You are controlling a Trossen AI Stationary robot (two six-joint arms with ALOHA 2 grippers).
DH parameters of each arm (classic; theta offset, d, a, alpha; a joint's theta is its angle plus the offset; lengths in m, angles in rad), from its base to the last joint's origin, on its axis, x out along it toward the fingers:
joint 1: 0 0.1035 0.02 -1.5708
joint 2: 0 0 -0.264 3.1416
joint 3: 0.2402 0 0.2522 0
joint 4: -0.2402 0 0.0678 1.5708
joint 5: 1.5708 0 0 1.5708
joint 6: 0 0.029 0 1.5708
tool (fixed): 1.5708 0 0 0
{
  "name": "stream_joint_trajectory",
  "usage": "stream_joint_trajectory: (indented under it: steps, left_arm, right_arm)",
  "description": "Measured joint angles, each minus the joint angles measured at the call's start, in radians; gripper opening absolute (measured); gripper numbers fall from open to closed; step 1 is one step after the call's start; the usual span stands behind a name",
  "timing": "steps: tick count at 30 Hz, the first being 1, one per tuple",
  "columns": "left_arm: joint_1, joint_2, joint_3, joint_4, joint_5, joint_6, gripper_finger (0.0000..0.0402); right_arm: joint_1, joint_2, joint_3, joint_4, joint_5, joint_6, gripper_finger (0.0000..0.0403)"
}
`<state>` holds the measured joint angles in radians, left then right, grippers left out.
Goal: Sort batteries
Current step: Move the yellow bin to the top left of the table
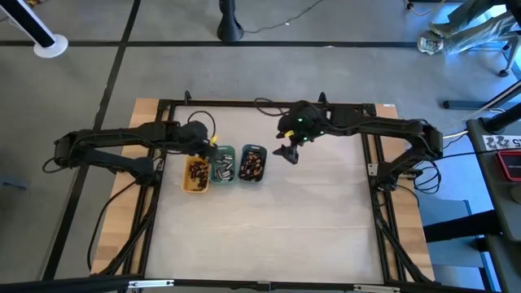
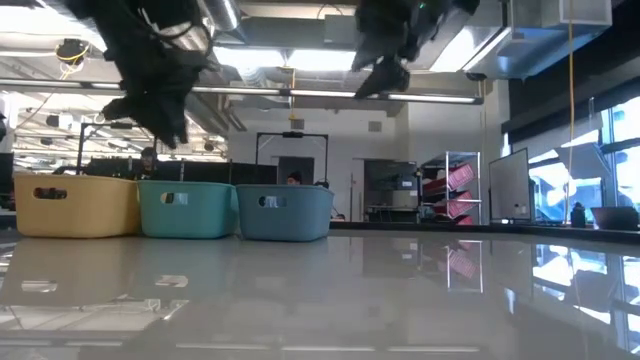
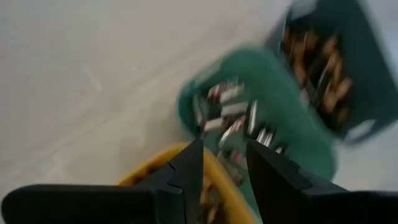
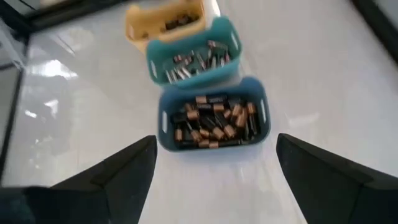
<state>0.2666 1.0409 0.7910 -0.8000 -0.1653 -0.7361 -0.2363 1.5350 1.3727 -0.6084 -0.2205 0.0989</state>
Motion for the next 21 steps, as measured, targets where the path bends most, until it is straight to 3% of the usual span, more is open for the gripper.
stream_joint_trajectory:
  steps: [8, 16, 21]
  left_arm:
    - [0.112, 0.118, 0.063, -0.214, 0.157, 0.428, 0.0114]
    - [0.129, 0.266, 0.093, -0.263, 0.150, 0.857, 0.0114]
    - [0.133, 0.342, 0.093, -0.255, 0.037, 0.989, 0.0114]
  right_arm:
    - [0.000, -0.155, 0.002, -0.006, 0.005, -0.005, 0.0331]
    - [0.000, -0.264, 0.002, -0.073, 0.039, -0.001, 0.0331]
    - [0.000, -0.306, 0.001, -0.128, 0.056, 0.010, 0.0331]
